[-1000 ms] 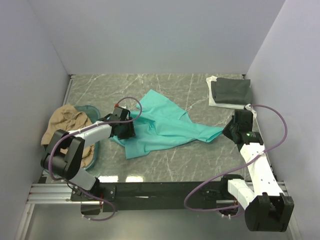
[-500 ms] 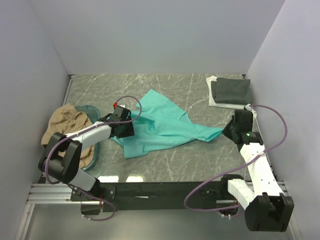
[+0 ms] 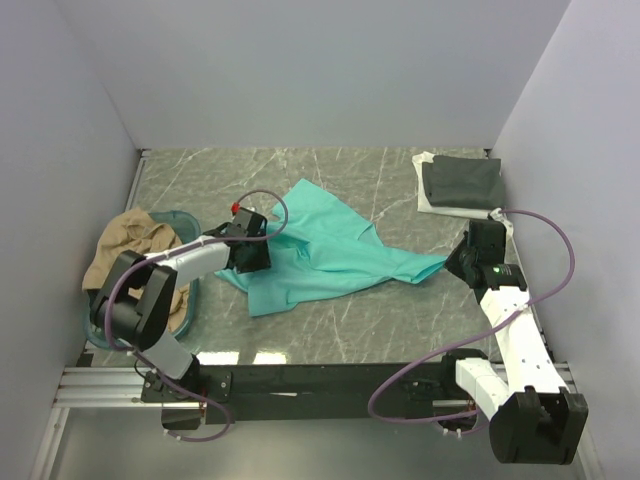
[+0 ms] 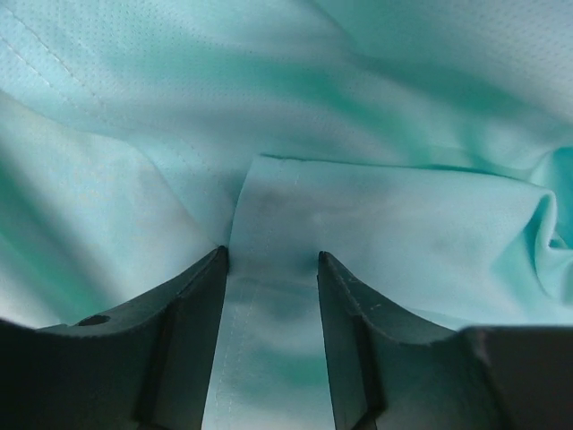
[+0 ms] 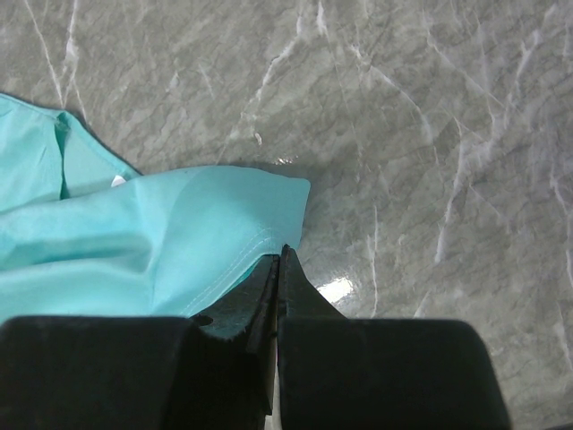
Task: Fold and stack the t-shirts
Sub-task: Flatten the tshirt out
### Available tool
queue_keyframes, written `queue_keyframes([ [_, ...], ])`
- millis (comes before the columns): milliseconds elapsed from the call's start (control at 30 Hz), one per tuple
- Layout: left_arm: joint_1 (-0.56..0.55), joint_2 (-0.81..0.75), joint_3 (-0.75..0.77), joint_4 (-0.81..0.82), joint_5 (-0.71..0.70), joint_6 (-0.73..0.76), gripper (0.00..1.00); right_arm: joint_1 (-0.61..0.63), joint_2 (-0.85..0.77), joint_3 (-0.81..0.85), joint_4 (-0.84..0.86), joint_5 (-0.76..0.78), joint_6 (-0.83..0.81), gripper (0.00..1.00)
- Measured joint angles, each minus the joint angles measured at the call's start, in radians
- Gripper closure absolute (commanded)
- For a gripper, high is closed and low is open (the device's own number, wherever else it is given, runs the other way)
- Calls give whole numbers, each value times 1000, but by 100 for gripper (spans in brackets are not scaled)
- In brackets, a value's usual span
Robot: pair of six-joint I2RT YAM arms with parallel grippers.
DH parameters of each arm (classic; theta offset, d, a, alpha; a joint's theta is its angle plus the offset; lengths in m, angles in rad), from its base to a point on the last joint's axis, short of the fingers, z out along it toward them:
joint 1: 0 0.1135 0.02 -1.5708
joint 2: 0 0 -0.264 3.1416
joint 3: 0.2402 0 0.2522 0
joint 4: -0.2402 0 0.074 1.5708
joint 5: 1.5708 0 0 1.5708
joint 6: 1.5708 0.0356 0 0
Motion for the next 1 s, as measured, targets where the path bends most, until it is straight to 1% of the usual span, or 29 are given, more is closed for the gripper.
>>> queue_keyframes([
  [33,0,5,3,0,0,2,53,0,-1,0,0,0,0,100],
  [67,0,9,6,-1,-1,5,59,0,-2,0,-1,0,0,100],
  [167,0,17,17,-1,0,10,68,0,-4,0,-1,0,0,100],
  [200,0,17,19,-4,0,11,72,0,-4,0,-1,0,0,100],
  [367,-1,14,30,-36,-3,15,71,0,-4,0,-2,0,0,100],
  [467,-2,-9,30,-67,-3,13,74,0,-4,0,-1,0,0,100],
  [533,-2,-36,30,-84,-2,10,81,0,-3,0,-1,0,0,100],
  [567,-3,-51,30,-92,-2,5,88,0,-3,0,-1,0,0,100],
  [633,-3,-79,30,-112,0,0,94,0,-1,0,-1,0,0,100],
  [667,-3,-94,30,-124,0,-3,99,0,0,0,-1,0,0,100],
  [867,-3,-166,34,-191,-7,-11,100,0,4,0,0,-1,0,100],
  [1000,7,-189,80,-246,-25,-10,100,0,13,5,3,-8,0,100],
])
